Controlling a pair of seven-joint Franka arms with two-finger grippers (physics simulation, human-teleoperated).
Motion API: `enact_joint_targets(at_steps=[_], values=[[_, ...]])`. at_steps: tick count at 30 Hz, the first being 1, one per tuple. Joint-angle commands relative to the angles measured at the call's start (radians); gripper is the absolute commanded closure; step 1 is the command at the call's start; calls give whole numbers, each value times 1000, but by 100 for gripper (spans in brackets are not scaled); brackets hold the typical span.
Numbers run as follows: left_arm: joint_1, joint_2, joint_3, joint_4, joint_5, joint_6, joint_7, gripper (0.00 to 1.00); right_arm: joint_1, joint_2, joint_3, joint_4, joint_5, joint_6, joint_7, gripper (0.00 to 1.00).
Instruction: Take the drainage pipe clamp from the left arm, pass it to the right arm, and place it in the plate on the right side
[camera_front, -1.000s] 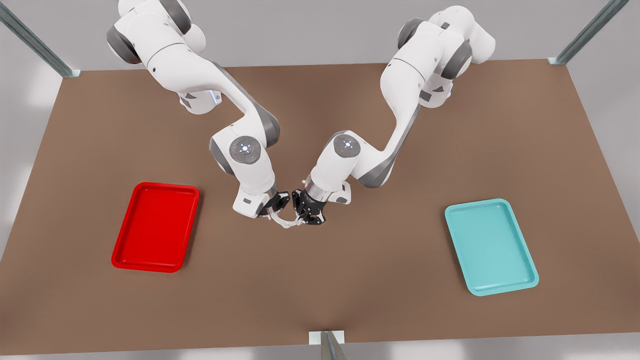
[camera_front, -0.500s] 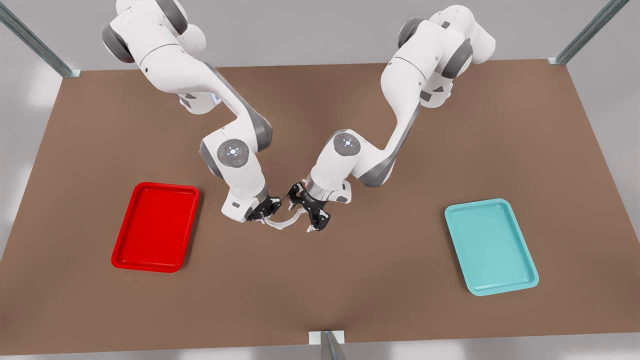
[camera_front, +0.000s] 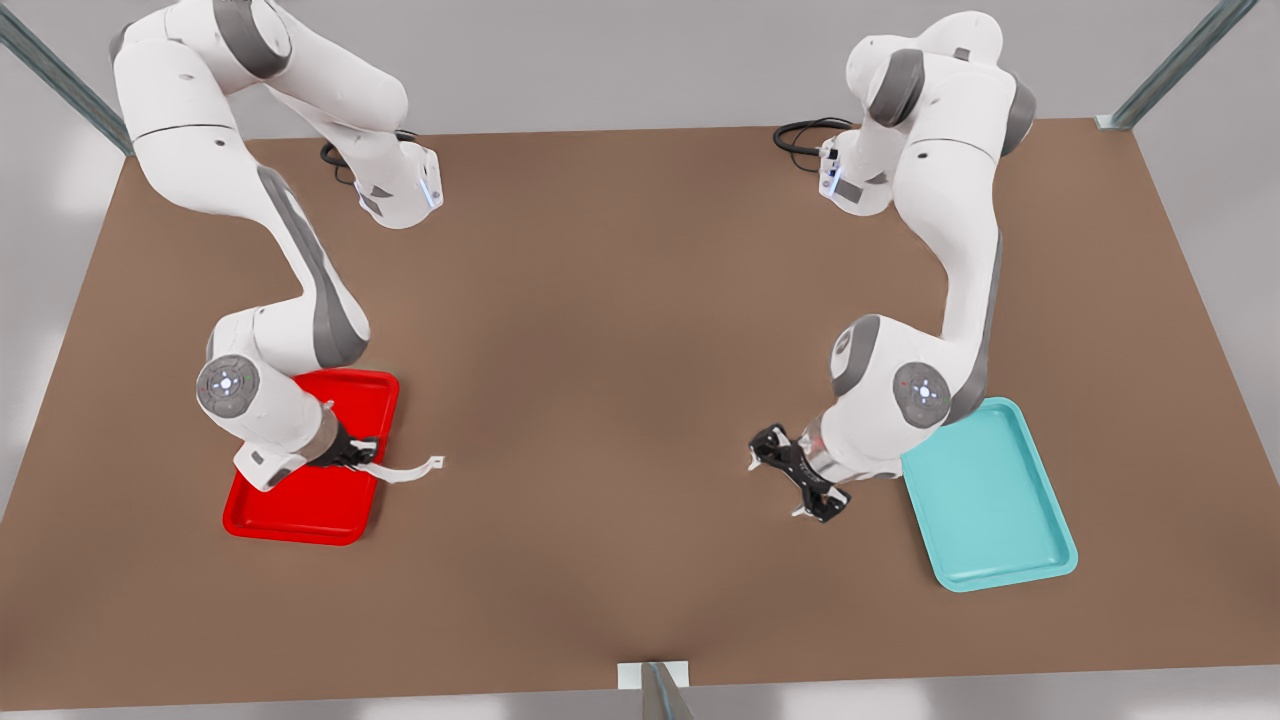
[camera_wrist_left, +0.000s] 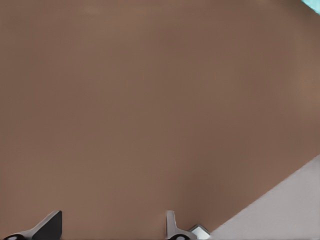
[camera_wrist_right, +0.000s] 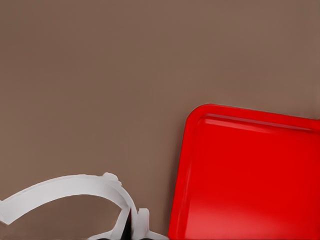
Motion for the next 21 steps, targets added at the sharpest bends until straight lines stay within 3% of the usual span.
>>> enact_joint_targets(at_steps=[1, 3, 7, 13, 21], values=[[20, -26, 5, 0, 123, -288, 1558, 0, -52, 15, 0, -2, -4, 7, -337, 79], [93, -98, 5, -4, 124, -349, 1860, 0, -100, 37, 0, -3, -4, 29, -418, 79], [211, -424, -7, -256, 149, -369, 2457, 0, -202, 67, 0, -5, -1, 43, -588, 79], [210, -401, -6, -238, 226, -397, 2454, 0, -265, 116, -4, -3, 77, -36, -670, 79], [222, -362, -4, -212, 215, -434, 2451, 0, -288, 166, -13, 11, 79, -184, -438, 79]])
